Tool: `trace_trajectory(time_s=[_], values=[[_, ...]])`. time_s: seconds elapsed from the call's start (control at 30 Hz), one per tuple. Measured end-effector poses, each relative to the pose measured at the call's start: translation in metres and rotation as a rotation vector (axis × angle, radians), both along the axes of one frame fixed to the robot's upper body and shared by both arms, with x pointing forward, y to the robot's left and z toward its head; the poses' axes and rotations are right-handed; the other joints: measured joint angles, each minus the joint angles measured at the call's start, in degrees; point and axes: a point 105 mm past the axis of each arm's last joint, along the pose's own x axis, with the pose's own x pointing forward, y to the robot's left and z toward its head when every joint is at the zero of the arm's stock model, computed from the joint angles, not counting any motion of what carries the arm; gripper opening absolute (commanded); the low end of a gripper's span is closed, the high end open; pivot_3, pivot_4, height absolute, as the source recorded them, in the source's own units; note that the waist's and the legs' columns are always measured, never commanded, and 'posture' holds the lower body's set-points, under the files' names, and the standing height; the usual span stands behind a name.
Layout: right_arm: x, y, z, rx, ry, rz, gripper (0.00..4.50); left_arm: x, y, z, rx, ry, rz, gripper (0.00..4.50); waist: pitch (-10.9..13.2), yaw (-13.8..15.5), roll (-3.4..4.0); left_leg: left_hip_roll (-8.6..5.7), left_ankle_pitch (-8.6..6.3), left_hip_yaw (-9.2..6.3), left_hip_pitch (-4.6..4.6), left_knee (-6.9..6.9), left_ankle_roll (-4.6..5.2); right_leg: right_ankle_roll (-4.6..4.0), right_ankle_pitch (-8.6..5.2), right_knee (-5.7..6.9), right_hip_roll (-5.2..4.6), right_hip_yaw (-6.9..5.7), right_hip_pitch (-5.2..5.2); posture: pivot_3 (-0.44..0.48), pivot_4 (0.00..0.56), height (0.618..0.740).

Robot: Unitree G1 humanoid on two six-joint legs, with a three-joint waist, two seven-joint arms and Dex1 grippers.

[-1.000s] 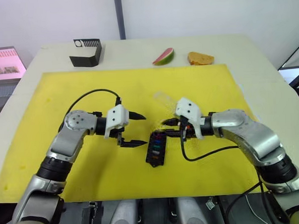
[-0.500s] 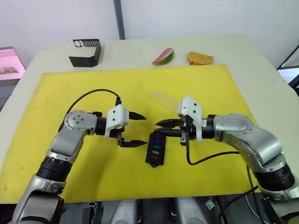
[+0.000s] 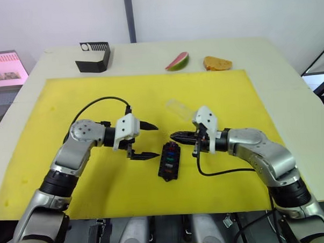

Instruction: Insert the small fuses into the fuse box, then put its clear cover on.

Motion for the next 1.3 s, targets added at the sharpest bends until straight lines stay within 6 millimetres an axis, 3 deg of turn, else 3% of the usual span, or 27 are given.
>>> trace_trajectory(time_s=[1.3], values=[[-0.0032, 0.0025, -0.0077, -0.128, -0.104, 0.058, 0.03, -0.0015, 0.0000, -0.0010, 0.000, -0.001, -0.001, 4.50, 0.0, 0.0, 0.00, 0.00, 0.00, 0.00, 0.01, 0.02, 0.00, 0.00, 0.00, 0.00, 0.02, 0.00, 0.02, 0.000, 0.150, 0.740]])
